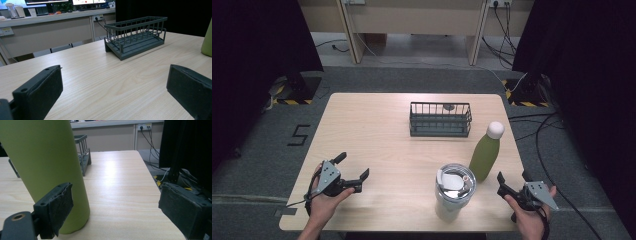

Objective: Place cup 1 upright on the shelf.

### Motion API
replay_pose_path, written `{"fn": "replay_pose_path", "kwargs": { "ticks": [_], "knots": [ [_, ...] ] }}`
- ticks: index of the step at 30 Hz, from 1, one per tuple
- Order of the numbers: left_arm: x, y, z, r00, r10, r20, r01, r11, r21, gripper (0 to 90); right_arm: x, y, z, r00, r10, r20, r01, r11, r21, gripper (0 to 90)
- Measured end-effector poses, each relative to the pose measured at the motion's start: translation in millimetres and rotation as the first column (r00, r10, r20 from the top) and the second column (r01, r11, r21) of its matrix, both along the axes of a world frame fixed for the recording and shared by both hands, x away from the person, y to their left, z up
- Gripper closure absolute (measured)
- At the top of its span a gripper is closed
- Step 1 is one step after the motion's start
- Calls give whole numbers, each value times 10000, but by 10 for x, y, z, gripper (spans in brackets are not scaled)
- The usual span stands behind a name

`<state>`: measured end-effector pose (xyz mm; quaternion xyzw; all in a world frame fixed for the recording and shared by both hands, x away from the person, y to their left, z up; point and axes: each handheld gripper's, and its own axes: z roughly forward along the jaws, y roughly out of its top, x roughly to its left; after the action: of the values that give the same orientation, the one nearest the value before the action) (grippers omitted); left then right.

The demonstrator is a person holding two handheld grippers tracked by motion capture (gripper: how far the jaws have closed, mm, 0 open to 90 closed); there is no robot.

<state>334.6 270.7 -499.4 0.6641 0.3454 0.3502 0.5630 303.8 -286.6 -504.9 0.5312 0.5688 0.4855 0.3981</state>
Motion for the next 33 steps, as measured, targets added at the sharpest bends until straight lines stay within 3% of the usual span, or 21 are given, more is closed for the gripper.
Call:
{"fn": "replay_pose_path", "kwargs": {
  "ticks": [11, 26, 33],
  "knots": [
    [11, -13, 22, 10000, 21, 33, -21, 10000, -33, 0, 14, 29, 26, 9998, 145, 137, -146, 9999, 55, 141],
    [-3, -29, 16, 10000, -50, 45, 50, 10000, -25, 0, 30, 139, 113, 9960, 822, 361, -824, 9966, 52, 147],
    [-25, -16, 16, 9999, -104, 52, 104, 9999, -98, 0, 67, 243, 209, 9915, 1188, 525, -1178, 9928, -225, 132]
  ]
}}
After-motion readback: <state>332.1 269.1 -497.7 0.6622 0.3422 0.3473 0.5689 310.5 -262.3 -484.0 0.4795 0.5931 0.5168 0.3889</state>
